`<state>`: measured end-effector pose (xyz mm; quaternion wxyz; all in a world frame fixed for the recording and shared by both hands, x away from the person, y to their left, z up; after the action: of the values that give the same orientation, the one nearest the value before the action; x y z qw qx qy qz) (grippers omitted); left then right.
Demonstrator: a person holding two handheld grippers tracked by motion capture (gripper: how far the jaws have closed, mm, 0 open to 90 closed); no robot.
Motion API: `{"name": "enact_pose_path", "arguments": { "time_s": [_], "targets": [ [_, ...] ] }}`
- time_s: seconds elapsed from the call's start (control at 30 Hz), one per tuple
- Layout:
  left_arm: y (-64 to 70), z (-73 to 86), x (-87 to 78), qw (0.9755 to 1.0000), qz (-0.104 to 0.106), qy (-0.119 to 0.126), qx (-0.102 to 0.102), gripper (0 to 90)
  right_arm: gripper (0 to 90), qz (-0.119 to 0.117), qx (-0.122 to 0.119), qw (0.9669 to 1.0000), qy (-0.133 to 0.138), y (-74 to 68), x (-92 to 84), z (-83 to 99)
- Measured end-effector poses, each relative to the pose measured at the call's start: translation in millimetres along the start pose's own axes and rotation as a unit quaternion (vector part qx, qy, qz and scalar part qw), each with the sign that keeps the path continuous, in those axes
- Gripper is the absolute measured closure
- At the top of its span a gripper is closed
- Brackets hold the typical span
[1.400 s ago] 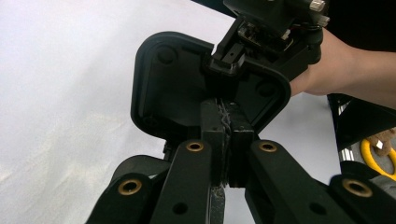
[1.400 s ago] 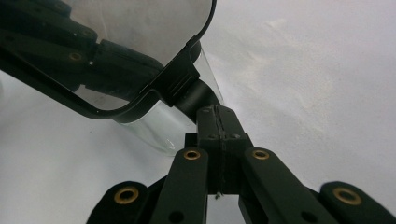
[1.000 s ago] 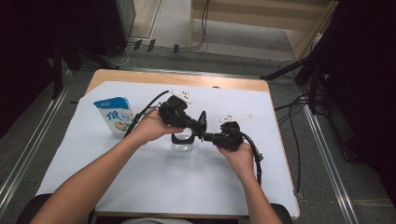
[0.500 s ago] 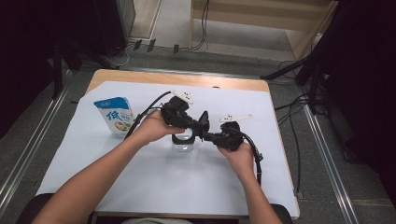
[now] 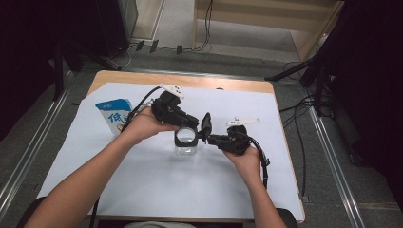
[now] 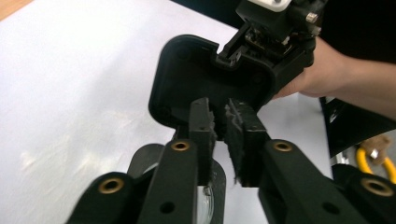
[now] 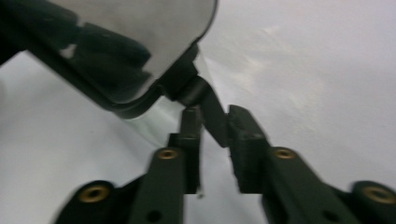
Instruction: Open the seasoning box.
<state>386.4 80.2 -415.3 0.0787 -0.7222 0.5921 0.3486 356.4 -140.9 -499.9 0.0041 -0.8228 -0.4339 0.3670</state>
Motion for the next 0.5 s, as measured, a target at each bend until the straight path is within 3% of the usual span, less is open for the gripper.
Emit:
{"name": "enact_pose_path", "arguments": {
  "time_s": [0.17,0.5],
  "targets": [
    [1.4,9.0,-11.0,0.9999,-0.009,-0.002,0.008,73.5,66.9,0.005,-0.031,0.9995,0.007,-6.8,-5.0,5.1],
    [6.6,25.1,-25.1,0.9997,-0.004,0.009,0.021,62.7,62.0,0.005,-0.036,0.9993,0.006,-23.8,-8.9,17.4]
  ]
}}
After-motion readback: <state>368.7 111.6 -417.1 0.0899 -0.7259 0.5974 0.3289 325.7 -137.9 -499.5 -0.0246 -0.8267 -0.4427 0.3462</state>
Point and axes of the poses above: each handheld gripper's, and its own axes: x roughly forward along the jaws, z roughly out of its underside, y roughly to its right, the point moved 3 cm from there along x, roughly forward along the jaws, and after that the axes turned 1 degree about -y, right-handed, at the moved point
